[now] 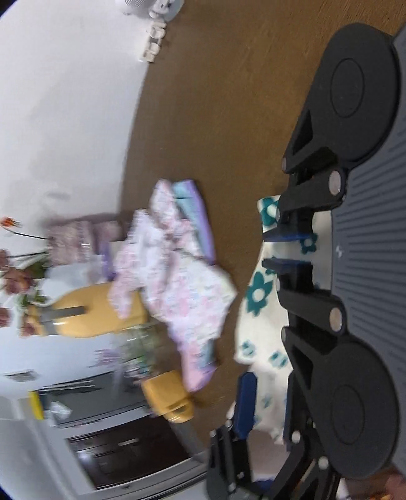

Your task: Fold clothes

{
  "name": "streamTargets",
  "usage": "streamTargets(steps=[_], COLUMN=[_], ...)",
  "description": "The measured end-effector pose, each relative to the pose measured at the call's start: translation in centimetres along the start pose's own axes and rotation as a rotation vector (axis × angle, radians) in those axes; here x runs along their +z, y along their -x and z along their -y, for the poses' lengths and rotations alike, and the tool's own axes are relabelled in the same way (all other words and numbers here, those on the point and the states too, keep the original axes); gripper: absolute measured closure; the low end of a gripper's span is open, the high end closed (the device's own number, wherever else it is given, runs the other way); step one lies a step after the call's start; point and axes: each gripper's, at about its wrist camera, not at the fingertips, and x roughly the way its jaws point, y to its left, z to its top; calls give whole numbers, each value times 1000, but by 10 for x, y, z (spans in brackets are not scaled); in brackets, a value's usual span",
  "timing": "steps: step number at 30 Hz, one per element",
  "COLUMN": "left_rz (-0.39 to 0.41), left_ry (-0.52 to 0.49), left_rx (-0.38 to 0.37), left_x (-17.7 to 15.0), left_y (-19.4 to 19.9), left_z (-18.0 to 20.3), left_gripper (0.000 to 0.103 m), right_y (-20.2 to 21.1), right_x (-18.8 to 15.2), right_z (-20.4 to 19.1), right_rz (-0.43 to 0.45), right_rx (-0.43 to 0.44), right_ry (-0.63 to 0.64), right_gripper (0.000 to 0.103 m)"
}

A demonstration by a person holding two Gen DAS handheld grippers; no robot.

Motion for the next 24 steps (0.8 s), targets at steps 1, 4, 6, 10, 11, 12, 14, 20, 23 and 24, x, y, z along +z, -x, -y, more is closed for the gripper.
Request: streamTargets(steps=[1,4,6,10,11,12,14,20,23,24], left_rz=[12,-12,-60,-110,-117,-119,-119,-49,-77,-98], left_ry=[-16,-68,-91,-86,-82,-82,-89,-73,-99,-110], left_rx=[-10,-44,-52,-42,-40,-38,-34,-46,-35,-32], left_x=[2,4,2,-6,-8,-10,-11,3,3,2], left_y=[3,-2,-11,-21,-23,-24,-24,-4,-10,-14], left_z=[3,13,17,18,17,17,17,16,17,17], left_gripper=[55,55,55,55,54,54,54,53,60,63], right_y=[6,24,32,22,19,18,17,46,44,40], right_x=[-2,-8,-13,-32,-35,-37,-37,-25,-25,-27], right_z=[-2,-9,-13,-15,-17,-18,-21,8,36,43], right_rz=[0,2,-7,-60,-58,-57,-59,25,-8,-29], right_rx=[2,10,13,2,-3,-9,-17,34,56,81], right_ry=[9,34,49,52,60,67,80,-61,-193,-233], right_gripper=[82,76,76,75,75,75,75,34,33,34])
